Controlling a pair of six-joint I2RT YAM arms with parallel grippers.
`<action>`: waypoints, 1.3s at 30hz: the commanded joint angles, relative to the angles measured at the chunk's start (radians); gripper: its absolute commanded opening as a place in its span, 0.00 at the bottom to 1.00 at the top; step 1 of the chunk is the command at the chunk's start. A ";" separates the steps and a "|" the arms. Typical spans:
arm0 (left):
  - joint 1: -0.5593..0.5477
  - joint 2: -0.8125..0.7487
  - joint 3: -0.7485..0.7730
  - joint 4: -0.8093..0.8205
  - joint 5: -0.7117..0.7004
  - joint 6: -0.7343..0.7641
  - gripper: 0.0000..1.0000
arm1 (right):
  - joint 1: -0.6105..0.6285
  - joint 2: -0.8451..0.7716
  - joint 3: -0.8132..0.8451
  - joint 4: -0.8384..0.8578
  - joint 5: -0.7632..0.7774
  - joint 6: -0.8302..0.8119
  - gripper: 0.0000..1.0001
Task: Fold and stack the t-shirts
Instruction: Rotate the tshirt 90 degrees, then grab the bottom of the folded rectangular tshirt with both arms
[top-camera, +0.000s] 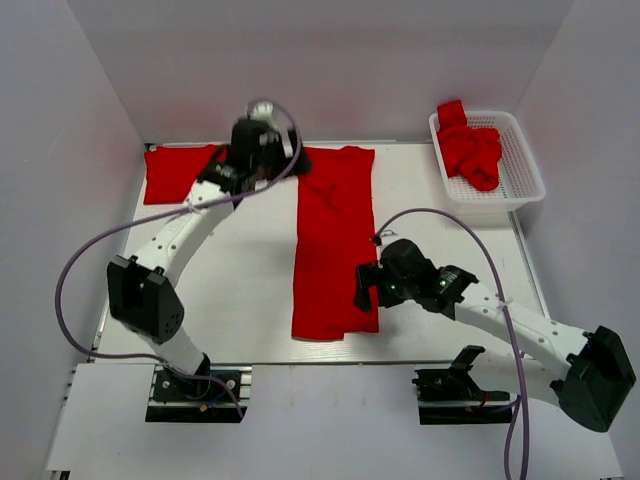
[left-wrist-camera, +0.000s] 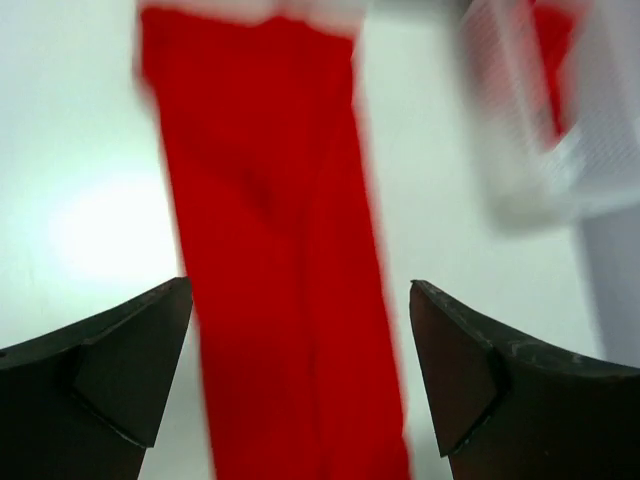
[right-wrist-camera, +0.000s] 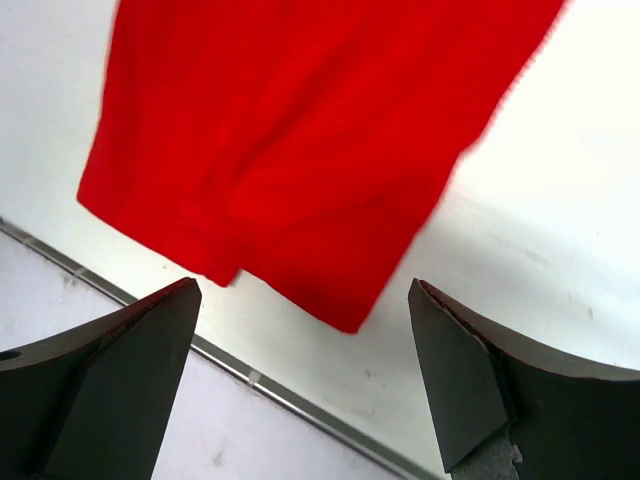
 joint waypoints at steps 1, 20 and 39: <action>-0.051 -0.130 -0.363 -0.192 0.004 -0.078 1.00 | -0.005 -0.052 -0.039 -0.067 0.055 0.121 0.90; -0.315 -0.391 -0.965 -0.246 0.159 -0.246 1.00 | -0.028 0.078 -0.111 -0.041 -0.015 0.193 0.90; -0.452 -0.169 -0.951 -0.117 0.094 -0.203 0.58 | -0.063 0.201 -0.156 0.050 -0.152 0.118 0.51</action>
